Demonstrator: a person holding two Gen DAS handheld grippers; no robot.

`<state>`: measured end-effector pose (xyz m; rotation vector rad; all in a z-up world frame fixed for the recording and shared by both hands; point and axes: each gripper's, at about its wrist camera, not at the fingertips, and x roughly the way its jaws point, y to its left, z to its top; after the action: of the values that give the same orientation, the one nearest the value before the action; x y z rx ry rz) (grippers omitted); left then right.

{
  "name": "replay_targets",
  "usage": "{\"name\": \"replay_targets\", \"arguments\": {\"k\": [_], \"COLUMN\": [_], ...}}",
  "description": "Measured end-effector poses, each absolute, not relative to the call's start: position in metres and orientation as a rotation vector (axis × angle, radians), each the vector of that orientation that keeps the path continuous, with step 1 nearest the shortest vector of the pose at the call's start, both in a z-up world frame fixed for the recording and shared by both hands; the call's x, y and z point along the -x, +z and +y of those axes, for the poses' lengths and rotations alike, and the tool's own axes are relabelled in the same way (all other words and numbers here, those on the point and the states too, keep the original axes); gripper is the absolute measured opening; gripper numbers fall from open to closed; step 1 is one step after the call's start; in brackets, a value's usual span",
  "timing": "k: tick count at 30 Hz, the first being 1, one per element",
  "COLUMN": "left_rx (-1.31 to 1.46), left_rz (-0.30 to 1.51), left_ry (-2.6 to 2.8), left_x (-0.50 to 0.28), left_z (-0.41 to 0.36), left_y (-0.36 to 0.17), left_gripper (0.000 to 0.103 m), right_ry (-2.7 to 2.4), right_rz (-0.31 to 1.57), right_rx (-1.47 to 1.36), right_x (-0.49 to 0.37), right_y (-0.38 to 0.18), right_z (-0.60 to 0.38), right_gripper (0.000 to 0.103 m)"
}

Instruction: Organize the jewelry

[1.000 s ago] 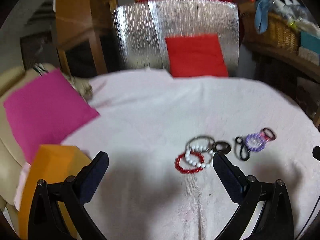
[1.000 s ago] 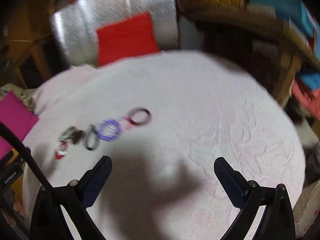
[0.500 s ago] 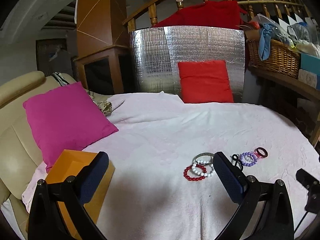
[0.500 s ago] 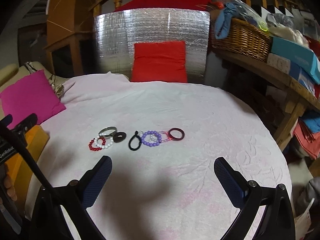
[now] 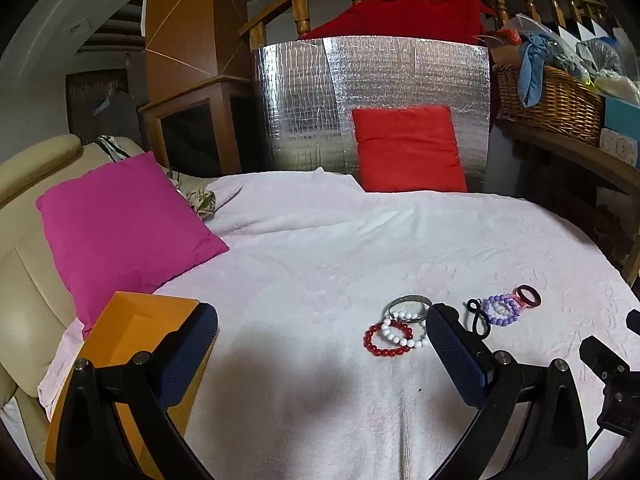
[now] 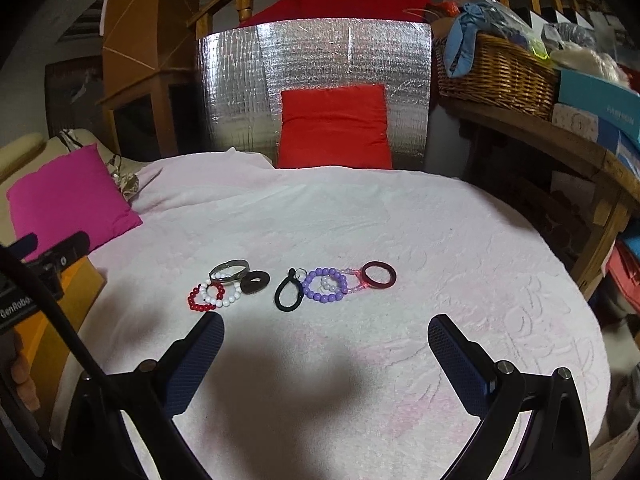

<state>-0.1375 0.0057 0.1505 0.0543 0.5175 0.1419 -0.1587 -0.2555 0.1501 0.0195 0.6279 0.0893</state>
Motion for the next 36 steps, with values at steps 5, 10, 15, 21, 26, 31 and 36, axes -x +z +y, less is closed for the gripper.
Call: {"name": "replay_targets", "arguments": {"k": [5, 10, 15, 21, 26, 31, 36], "left_rx": [-0.048, -0.056, -0.060, -0.079, -0.018, 0.048, 0.079], "left_rz": [0.523, 0.526, 0.533, 0.552, 0.650, 0.715, 0.728], "left_ry": [0.142, 0.141, 0.154, 0.136, 0.066, 0.064, 0.013], "left_x": [0.136, 0.134, 0.130, 0.119, 0.095, 0.073, 0.061], "left_z": [0.005, 0.003, 0.006, 0.010, 0.029, 0.047, 0.046], "left_y": [0.149, 0.146, 0.142, 0.126, 0.098, 0.075, 0.065], "left_gripper": [0.103, 0.103, 0.103, 0.103, 0.103, 0.103, 0.103], "right_ry": [0.087, 0.080, 0.065, 0.084, 0.105, 0.146, 0.186], "right_rz": [0.636, 0.632, 0.645, 0.684, 0.785, 0.844, 0.869], "right_rx": [-0.035, -0.053, -0.081, -0.136, -0.213, -0.319, -0.378], "right_x": [0.157, 0.156, 0.150, 0.135, 0.110, 0.082, 0.046], "right_y": [0.147, 0.147, 0.143, 0.136, 0.116, 0.097, 0.085], "right_z": [-0.261, -0.266, -0.276, -0.293, -0.311, -0.321, -0.312], "right_gripper": [0.103, 0.103, 0.103, 0.103, 0.103, 0.095, 0.078]}}
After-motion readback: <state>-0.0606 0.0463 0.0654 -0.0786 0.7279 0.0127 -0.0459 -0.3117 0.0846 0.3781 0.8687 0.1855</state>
